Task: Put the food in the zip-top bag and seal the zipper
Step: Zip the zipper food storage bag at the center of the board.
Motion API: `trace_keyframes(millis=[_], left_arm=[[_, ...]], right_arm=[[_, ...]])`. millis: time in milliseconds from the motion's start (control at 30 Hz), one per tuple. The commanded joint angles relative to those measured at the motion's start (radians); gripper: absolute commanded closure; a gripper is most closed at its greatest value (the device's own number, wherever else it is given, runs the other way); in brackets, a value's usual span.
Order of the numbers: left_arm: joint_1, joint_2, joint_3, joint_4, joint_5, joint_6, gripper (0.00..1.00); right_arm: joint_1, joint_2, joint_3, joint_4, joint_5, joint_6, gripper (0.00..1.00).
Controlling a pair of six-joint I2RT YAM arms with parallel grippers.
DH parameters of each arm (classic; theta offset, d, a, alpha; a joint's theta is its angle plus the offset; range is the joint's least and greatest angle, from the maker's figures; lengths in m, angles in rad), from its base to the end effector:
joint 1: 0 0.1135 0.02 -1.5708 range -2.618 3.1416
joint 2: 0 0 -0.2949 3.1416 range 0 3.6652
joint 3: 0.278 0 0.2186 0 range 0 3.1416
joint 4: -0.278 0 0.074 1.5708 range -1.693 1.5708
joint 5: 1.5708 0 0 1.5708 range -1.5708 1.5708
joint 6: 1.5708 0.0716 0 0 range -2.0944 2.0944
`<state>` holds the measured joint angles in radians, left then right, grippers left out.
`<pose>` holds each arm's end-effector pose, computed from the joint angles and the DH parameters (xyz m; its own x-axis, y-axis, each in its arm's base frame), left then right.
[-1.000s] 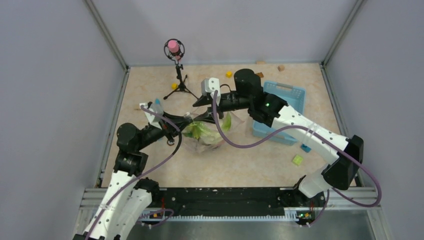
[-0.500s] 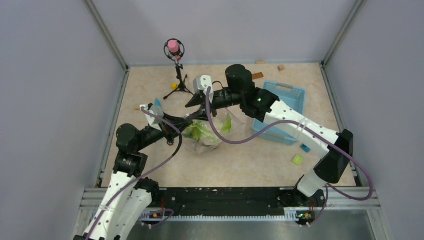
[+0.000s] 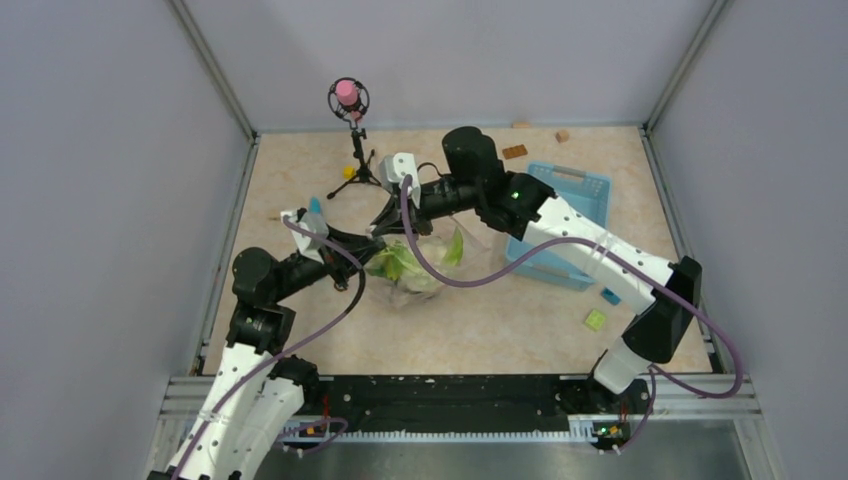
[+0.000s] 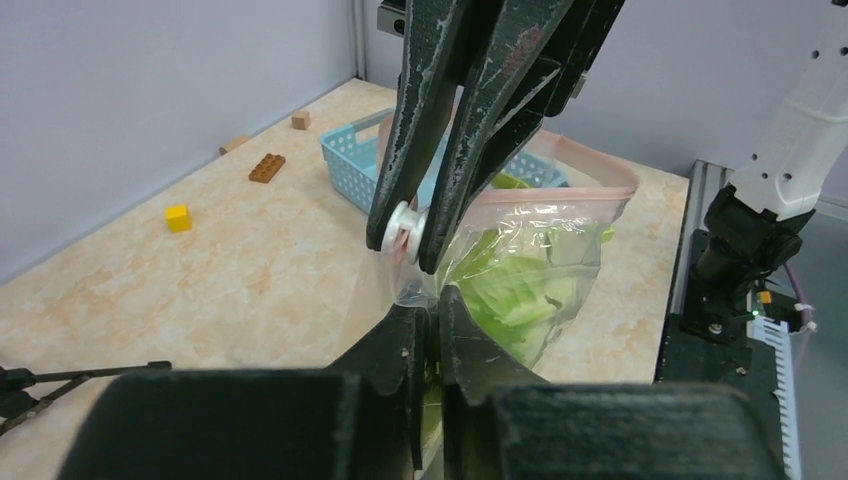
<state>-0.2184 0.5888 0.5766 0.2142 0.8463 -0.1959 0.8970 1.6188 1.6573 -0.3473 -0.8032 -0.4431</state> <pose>0.0906 -0.0750 0.3591 0.0248 -0.1376 -0.9902 0.8815 0.4703 -0.0433 0.1842 0.3133 0.4385 0.2447 -0.1706 -0.9545 -0.9580 -0.1944 -0.2109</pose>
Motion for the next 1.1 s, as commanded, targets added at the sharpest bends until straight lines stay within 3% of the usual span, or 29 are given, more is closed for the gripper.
trace_keyframes(millis=[0, 33, 67, 133, 200, 400, 533, 600, 667, 733, 767, 1067], left_arm=[[0.002, -0.008, 0.018, 0.062, 0.058, 0.046, 0.77], [0.002, -0.008, 0.025, 0.054, 0.081, 0.077, 0.53], [0.002, -0.010, 0.033, 0.034, 0.110, 0.117, 0.43], [0.002, -0.015, 0.040, 0.008, 0.127, 0.174, 0.36], [0.001, -0.013, 0.038, 0.040, 0.115, 0.176, 0.32], [0.002, 0.054, 0.084, 0.077, 0.143, 0.162, 0.32], [0.002, 0.115, 0.115, 0.076, 0.122, 0.147, 0.38], [0.002, 0.139, 0.129, 0.079, 0.132, 0.141, 0.47], [0.002, 0.160, 0.143, 0.080, 0.158, 0.140, 0.66], [0.002, 0.171, 0.147, 0.080, 0.169, 0.140, 0.95], [0.002, 0.170, 0.147, 0.084, 0.169, 0.139, 1.00], [0.002, 0.113, 0.090, 0.136, 0.183, 0.119, 1.00]], right_arm=[[0.017, 0.007, 0.073, 0.012, 0.002, 0.033, 1.00], [0.020, 0.009, 0.088, 0.015, 0.017, 0.066, 1.00], [0.021, 0.011, 0.104, 0.005, 0.016, 0.082, 1.00], [0.023, 0.016, 0.137, -0.032, 0.004, 0.086, 1.00], [0.022, 0.023, 0.158, -0.068, -0.005, 0.084, 1.00], [0.023, 0.029, 0.154, -0.085, -0.011, 0.070, 1.00], [0.022, 0.026, 0.156, -0.088, -0.029, 0.064, 1.00], [0.023, 0.026, 0.158, -0.088, -0.037, 0.066, 1.00], [0.023, 0.025, 0.159, -0.087, -0.035, 0.067, 1.00], [0.022, 0.025, 0.157, -0.088, -0.027, 0.067, 1.00], [0.022, 0.026, 0.157, -0.090, -0.021, 0.065, 1.00], [0.023, 0.020, 0.143, -0.126, 0.084, 0.029, 1.00]])
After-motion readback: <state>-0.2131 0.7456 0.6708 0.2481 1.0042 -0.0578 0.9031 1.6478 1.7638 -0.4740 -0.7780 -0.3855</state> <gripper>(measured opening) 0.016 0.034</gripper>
